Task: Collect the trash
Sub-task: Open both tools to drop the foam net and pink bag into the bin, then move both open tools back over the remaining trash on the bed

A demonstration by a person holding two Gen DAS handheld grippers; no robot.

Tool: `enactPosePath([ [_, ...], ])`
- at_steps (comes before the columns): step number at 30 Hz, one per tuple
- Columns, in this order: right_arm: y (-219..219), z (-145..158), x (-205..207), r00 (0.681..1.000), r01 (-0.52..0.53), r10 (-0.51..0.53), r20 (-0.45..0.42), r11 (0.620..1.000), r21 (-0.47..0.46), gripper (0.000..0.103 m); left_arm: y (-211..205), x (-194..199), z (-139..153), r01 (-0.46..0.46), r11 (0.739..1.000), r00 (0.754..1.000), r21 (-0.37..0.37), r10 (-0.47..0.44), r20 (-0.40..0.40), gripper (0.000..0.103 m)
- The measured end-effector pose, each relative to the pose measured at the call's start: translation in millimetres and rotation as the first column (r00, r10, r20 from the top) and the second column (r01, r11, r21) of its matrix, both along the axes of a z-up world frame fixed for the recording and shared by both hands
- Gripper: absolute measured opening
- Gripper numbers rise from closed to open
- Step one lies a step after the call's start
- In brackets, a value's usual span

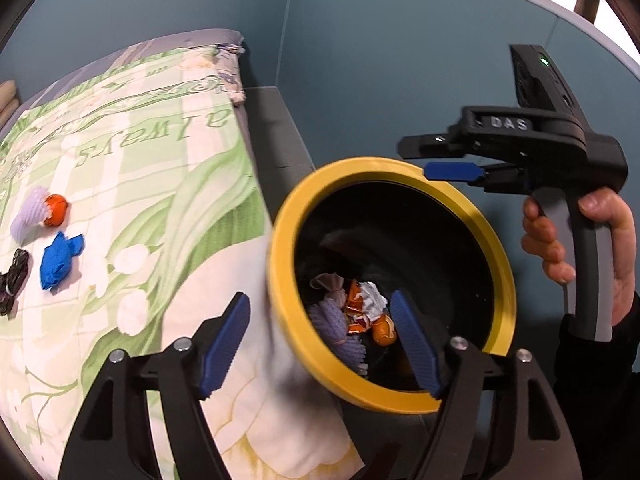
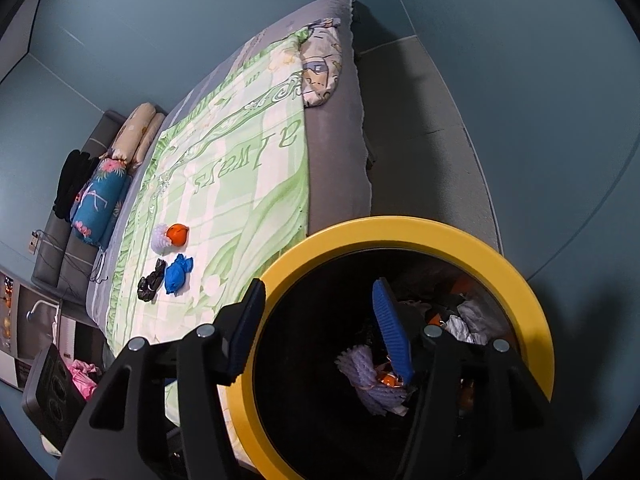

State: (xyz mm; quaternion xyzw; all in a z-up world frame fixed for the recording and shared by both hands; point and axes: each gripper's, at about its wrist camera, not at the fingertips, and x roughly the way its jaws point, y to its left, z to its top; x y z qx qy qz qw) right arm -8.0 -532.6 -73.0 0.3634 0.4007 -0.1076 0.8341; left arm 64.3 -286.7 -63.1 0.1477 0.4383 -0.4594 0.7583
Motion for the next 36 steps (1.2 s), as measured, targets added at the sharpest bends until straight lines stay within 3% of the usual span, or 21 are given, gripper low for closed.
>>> enactPosePath([
  [11,28.7,7.6,36.0,0.997,-0.078,0.077,-0.022,0.996,-0.036,0.06,45.3,44.1,5.2,-0.132,0.991,0.991,-0.026,0.132,-0.015,0.079],
  [23,78.5,10.2,103.0,0.978,-0.2,0.195,-0.068,0.977,-0.068,0.062,106.3,96.7,-9.2,-0.296,0.954,0.953,-0.055,0.291,-0.084,0.081],
  [29,105.7,8.0,144.6,0.963,-0.26,0.252,-0.099,0.962,-0.083,0.062,144.4,125.6,-20.4,-0.376,0.926,0.923,-0.042,0.37,-0.104,0.081],
  [36,151.8,-1.7,203.8,0.929,-0.357,0.344,-0.136,0.93,-0.083,0.062,200.3,169.7,-28.6,-0.493,0.87,0.865,-0.035,0.485,-0.124,0.081],
])
